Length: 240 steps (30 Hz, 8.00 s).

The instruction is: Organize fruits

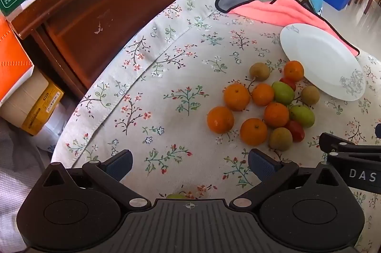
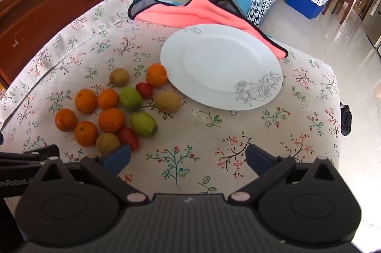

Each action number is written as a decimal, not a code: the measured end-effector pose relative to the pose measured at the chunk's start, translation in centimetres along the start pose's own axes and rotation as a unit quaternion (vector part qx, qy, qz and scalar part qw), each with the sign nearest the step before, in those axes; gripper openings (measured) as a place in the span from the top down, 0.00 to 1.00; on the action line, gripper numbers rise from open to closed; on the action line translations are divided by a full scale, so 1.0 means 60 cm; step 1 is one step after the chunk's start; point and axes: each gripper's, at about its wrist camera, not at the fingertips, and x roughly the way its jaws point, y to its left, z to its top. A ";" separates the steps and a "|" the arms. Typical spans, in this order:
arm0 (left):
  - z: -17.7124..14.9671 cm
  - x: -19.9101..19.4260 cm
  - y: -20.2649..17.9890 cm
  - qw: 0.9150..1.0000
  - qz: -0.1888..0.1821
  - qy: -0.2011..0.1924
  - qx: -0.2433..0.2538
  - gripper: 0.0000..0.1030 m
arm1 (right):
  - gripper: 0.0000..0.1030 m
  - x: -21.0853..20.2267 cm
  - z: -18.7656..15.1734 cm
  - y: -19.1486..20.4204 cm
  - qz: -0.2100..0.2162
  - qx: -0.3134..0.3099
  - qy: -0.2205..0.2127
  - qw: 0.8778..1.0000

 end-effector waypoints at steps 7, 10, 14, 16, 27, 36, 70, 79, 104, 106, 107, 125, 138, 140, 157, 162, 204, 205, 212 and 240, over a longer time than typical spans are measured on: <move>0.000 0.000 0.002 1.000 -0.003 0.000 -0.005 0.00 | 0.01 0.005 -0.007 0.002 0.004 -0.005 -0.008 1.000; -0.001 -0.001 0.002 1.000 -0.002 -0.001 -0.005 0.00 | 0.01 0.007 -0.009 0.002 -0.002 -0.010 -0.006 1.000; -0.003 0.002 0.008 1.000 0.001 -0.003 -0.002 0.00 | 0.01 0.008 -0.005 0.011 -0.007 -0.017 -0.001 1.000; -0.001 -0.004 0.005 1.000 0.001 -0.002 -0.003 0.00 | 0.01 0.009 -0.006 0.011 -0.007 -0.019 -0.002 1.000; -0.002 -0.004 0.014 1.000 0.003 -0.002 -0.008 0.00 | 0.01 0.013 -0.008 0.022 -0.006 -0.032 0.002 0.999; -0.004 -0.003 0.014 1.000 0.003 -0.003 -0.008 0.00 | 0.01 0.013 -0.007 0.025 -0.006 -0.038 -0.002 0.999; 0.005 -0.029 0.039 0.998 0.004 -0.067 0.002 0.00 | 0.01 -0.009 -0.013 -0.006 0.003 -0.026 -0.047 0.999; -0.003 -0.024 0.055 0.997 -0.024 -0.075 0.004 0.01 | 0.01 -0.011 -0.028 -0.022 0.068 -0.016 -0.054 0.996; 0.012 -0.026 0.076 0.990 -0.076 -0.064 0.097 0.03 | 0.20 0.004 -0.030 -0.048 0.170 0.006 -0.030 0.985; -0.007 -0.025 0.075 0.988 -0.081 -0.053 0.116 0.04 | 0.21 0.002 -0.035 -0.037 0.168 -0.016 -0.031 0.985; -0.016 -0.026 0.072 0.987 -0.085 -0.051 0.127 0.04 | 0.21 0.001 -0.036 -0.033 0.165 -0.024 -0.032 0.985; -0.096 -0.021 0.047 0.975 -0.103 -0.035 0.193 0.18 | 0.35 0.005 -0.051 -0.026 0.206 -0.014 -0.032 0.978; -0.105 0.002 0.051 0.978 -0.117 -0.015 0.172 0.55 | 0.56 0.022 -0.041 0.030 0.235 -0.032 -0.058 0.970; -0.105 0.003 0.051 0.978 -0.122 -0.018 0.170 0.59 | 0.56 0.023 -0.040 0.037 0.227 -0.041 -0.066 0.971; -0.099 0.004 0.054 0.980 -0.134 -0.029 0.147 0.70 | 0.72 0.037 -0.044 0.049 0.203 -0.065 -0.071 0.975; -0.100 0.003 0.057 0.981 -0.135 -0.032 0.139 0.70 | 0.72 0.032 -0.047 0.044 0.210 -0.067 -0.066 0.973; 0.120 0.016 -0.114 0.964 -0.202 -0.148 0.095 0.70 | 0.72 0.031 0.041 -0.134 0.161 0.035 -0.119 0.979; 0.127 0.022 -0.121 0.963 -0.206 -0.147 0.095 0.70 | 0.72 0.034 0.042 -0.138 0.158 0.036 -0.118 0.980; 0.149 0.059 -0.167 0.961 -0.216 -0.137 0.107 0.70 | 0.72 0.059 0.052 -0.175 0.144 0.058 -0.106 0.982; 0.162 0.088 -0.220 0.970 -0.191 -0.117 0.100 0.34 | 0.67 0.092 0.069 -0.216 0.120 0.129 -0.085 0.981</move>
